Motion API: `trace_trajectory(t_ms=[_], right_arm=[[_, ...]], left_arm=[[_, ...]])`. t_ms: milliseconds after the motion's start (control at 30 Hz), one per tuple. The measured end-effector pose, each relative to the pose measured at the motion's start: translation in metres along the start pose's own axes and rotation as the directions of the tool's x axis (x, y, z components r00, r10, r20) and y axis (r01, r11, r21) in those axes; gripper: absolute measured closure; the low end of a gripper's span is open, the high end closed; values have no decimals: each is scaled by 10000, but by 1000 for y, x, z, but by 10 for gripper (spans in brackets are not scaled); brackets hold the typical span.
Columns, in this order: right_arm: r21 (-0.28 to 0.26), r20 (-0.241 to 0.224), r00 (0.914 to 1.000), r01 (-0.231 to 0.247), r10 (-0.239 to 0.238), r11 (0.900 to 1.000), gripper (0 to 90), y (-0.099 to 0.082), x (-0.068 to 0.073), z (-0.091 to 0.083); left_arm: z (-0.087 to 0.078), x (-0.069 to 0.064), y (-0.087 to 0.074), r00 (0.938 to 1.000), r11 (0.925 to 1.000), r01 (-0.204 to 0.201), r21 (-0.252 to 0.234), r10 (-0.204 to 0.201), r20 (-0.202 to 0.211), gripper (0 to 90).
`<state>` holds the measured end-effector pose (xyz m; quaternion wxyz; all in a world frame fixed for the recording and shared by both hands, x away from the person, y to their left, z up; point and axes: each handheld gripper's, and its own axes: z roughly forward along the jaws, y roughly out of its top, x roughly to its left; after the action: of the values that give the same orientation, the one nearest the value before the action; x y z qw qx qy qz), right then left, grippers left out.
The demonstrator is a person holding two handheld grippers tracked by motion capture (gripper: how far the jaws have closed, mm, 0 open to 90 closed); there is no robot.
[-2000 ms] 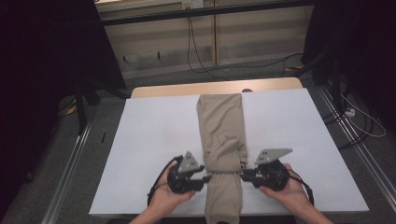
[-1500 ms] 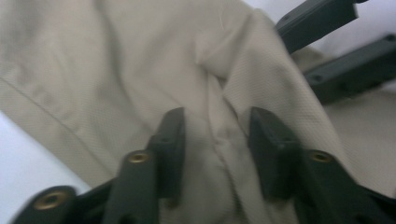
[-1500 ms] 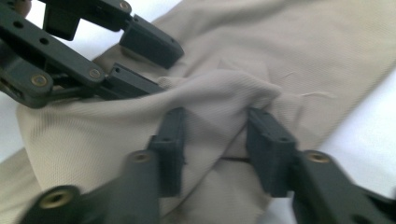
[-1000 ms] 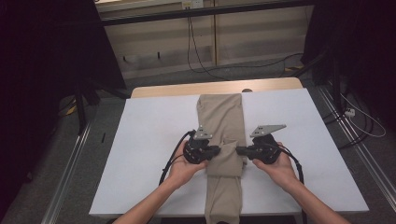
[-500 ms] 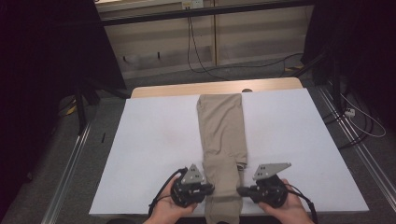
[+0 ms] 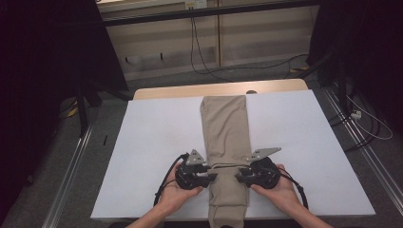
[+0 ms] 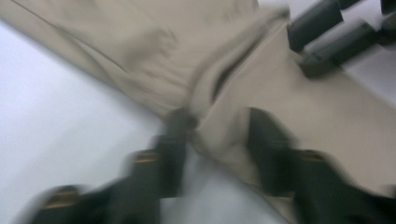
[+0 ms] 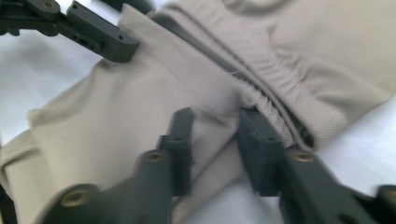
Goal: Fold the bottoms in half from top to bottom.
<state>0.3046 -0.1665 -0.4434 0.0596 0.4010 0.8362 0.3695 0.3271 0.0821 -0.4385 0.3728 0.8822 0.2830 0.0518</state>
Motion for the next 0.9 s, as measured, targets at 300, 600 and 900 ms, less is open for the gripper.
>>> trace_trajectory(t_ms=[300, 600, 900], right_arm=[[-1031, -1305, 9911, 139, -273, 9946, 900, -19, 25, -42], [-1001, -2326, 9706, 390, -615, 9942, 778, -60, 67, -73], [-1145, -517, 9934, 961, -1025, 9888, 583, -24, 21, -54]], left_arm=[[-44, -28, -20, 9874, 9968, -355, -722, 461, 1516, 870], [-75, -85, -55, 9489, 9894, -1370, -485, 1451, 2803, 839], [-56, -37, -27, 9921, 9913, -999, -861, 1058, 676, 558]])
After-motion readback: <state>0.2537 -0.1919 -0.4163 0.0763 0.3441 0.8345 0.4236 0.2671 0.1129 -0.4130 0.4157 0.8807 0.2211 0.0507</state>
